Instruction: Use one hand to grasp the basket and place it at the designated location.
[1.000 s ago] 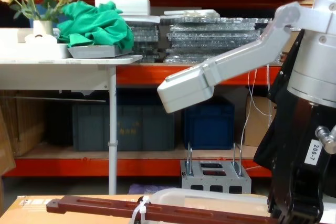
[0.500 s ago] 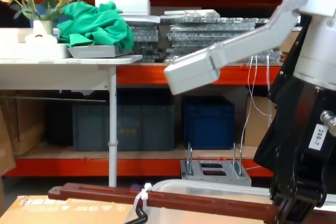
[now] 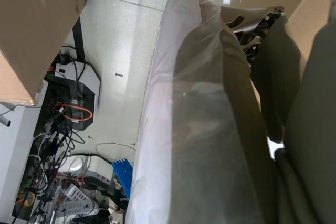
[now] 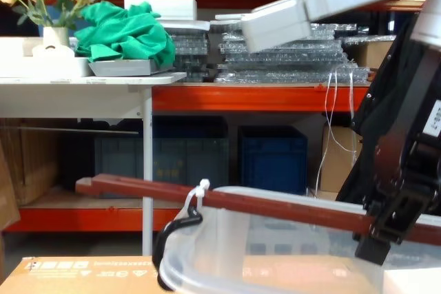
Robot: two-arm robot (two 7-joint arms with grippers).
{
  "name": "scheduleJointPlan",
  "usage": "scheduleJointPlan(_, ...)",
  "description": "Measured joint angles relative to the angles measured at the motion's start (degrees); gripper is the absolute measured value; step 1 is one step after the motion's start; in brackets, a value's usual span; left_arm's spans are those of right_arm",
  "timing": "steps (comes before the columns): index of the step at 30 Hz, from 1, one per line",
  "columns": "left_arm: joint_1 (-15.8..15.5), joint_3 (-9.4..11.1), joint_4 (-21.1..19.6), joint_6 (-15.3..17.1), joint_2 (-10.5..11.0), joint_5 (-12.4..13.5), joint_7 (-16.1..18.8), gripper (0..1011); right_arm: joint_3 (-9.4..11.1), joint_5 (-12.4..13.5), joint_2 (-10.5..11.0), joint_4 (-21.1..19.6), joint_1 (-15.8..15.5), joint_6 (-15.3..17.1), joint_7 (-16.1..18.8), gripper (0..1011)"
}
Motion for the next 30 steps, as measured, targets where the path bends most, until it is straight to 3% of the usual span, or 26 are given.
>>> scheduleJointPlan(6,0.00,0.00,0.01,0.00,0.00,0.00,0.00,0,2.18,2.73,2.12,-0.52,0.73,0.02,0.53,247)
scheduleJointPlan(12,0.00,0.00,-0.01,0.00,0.00,0.00,0.00,0,4.52,4.46,4.22,-1.14,1.72,2.05,1.40,247)
scheduleJointPlan(20,0.00,0.00,0.00,0.00,0.00,0.00,0.00,0,6.38,4.77,6.01,-0.93,2.56,7.11,3.70,247)
scheduleJointPlan(30,0.00,0.00,0.00,0.00,0.00,0.00,0.00,0,8.60,4.68,7.61,2.90,3.80,12.73,5.80,247)
